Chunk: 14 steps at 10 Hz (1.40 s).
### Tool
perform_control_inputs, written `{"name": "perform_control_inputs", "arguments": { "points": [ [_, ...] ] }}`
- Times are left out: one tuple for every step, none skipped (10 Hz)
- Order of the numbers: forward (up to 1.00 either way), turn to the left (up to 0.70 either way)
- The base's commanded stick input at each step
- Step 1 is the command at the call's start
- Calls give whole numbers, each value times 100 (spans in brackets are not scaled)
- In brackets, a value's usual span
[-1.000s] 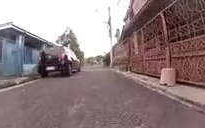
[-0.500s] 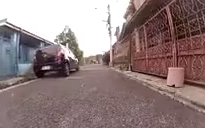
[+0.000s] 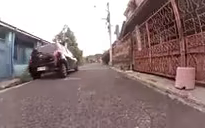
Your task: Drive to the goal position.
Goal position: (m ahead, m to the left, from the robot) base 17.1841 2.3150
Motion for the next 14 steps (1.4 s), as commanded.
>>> {"name": "perform_control_inputs", "arguments": {
  "points": [
    [70,0],
    [70,0],
    [70,0],
    [70,0],
    [70,0],
    [70,0],
    [70,0],
    [70,0],
    [70,0],
    [70,0],
    [70,0],
    [70,0],
    [70,0],
    [70,0]
  ]
}}
